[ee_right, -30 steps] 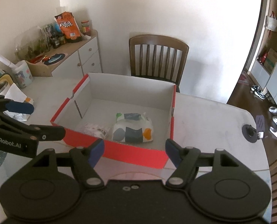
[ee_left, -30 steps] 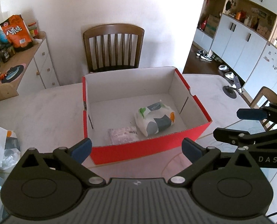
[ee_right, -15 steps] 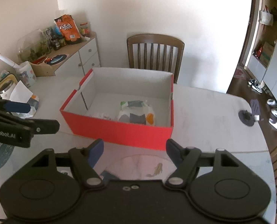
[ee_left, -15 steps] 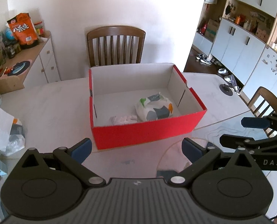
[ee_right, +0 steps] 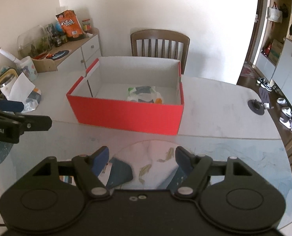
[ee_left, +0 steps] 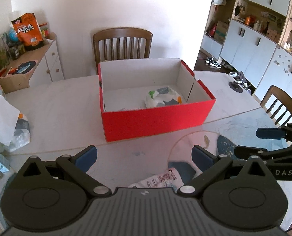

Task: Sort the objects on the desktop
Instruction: 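Withdraw both tools from the box back toward the remaining packages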

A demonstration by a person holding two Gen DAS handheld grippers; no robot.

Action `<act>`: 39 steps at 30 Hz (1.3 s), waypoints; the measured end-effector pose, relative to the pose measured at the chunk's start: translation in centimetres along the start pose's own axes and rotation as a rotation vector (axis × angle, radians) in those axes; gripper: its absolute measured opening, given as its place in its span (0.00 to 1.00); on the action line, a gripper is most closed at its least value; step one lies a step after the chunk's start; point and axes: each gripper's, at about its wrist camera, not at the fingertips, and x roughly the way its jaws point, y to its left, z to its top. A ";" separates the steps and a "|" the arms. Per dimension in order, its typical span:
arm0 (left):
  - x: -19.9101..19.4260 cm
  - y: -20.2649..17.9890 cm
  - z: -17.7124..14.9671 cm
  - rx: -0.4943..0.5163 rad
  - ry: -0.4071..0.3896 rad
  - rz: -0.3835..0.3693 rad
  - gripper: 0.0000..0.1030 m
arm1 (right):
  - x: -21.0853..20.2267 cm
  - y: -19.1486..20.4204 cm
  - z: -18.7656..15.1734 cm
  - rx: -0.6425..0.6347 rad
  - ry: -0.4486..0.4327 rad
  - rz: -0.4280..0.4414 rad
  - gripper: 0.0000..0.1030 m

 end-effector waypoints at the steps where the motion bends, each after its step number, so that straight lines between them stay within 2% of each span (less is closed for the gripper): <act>1: -0.1 0.1 -0.3 -0.001 0.000 -0.002 1.00 | -0.1 0.1 -0.3 0.002 0.000 -0.001 0.72; 6: -0.3 0.4 -2.3 -0.011 0.009 -0.013 1.00 | -0.3 0.4 -1.6 0.015 -0.002 -0.015 0.72; 17: -1.2 1.0 -6.5 -0.014 0.000 0.016 1.00 | 0.0 1.5 -4.6 0.027 0.019 -0.031 0.72; 29: -0.9 1.0 -9.6 0.003 -0.004 0.032 1.00 | 0.7 2.3 -7.7 0.039 0.054 -0.046 0.72; 39: 0.7 1.6 -11.5 -0.009 0.029 0.042 1.00 | 1.8 2.8 -9.1 0.054 0.075 -0.049 0.72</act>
